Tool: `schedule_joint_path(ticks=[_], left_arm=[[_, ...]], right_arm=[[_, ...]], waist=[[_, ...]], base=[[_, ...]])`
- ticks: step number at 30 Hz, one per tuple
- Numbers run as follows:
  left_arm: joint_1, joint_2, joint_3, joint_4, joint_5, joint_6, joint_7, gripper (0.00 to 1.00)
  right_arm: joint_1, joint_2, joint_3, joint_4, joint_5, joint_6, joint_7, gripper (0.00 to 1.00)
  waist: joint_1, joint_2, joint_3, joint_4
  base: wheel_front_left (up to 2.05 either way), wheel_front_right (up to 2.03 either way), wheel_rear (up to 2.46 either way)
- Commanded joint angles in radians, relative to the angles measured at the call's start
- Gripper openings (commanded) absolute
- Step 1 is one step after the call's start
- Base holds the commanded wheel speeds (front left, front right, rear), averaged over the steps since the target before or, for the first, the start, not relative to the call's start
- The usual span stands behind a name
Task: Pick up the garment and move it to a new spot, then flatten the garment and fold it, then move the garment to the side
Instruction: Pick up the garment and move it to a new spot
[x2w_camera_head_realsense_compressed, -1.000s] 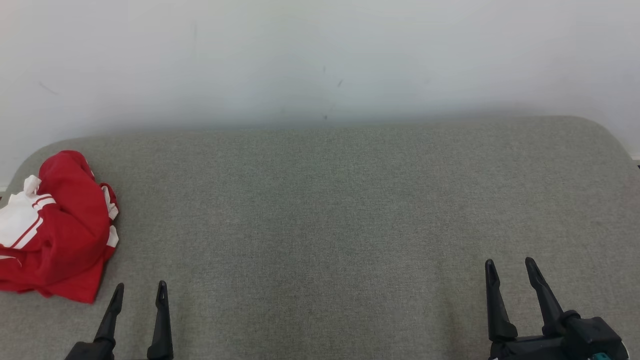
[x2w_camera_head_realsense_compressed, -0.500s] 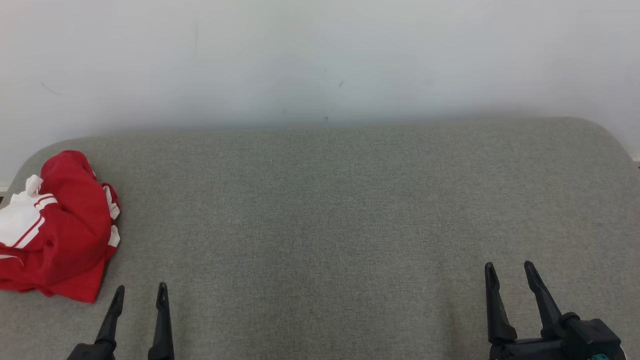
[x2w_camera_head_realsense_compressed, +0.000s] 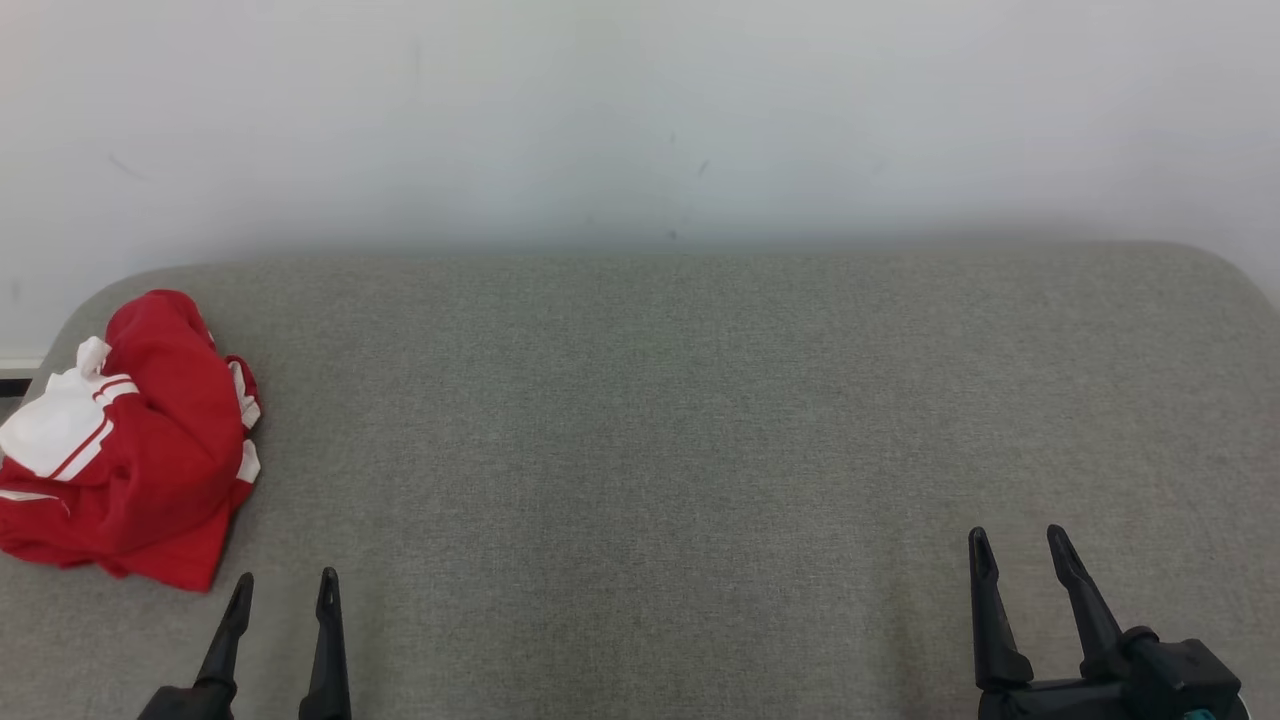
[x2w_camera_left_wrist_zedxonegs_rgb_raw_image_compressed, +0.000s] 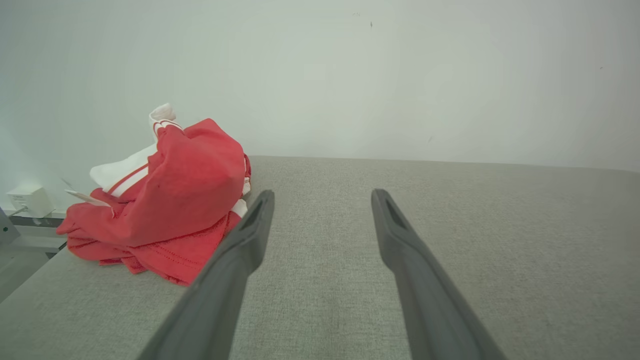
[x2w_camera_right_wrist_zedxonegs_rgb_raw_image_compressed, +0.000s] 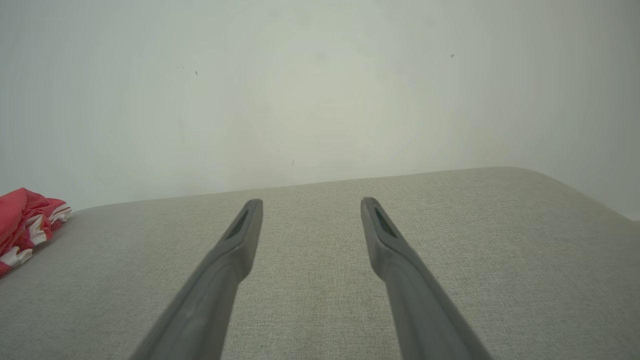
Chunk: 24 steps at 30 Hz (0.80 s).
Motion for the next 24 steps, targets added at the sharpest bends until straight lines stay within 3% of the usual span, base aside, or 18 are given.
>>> schedule_joint_path(ticks=[1, 24], left_arm=[[-0.003, 0.007, 0.002, 0.005, -0.003, 0.0, -0.004, 1.0], [-0.015, -0.004, 0.019, 0.023, -0.001, 0.024, -0.004, 1.0]], right_arm=[[0.012, -0.002, 0.002, 0.001, 0.004, -0.002, -0.001, 1.0], [0.004, -0.002, 0.013, 0.008, 0.006, -0.002, -0.001, 1.0]], waist=[[0.0, -0.0001, 0.003, 0.018], [0.0, -0.0001, 0.043, 0.32]], base=[[0.0, 0.0, 0.0], [0.0, 0.0, 0.0]])
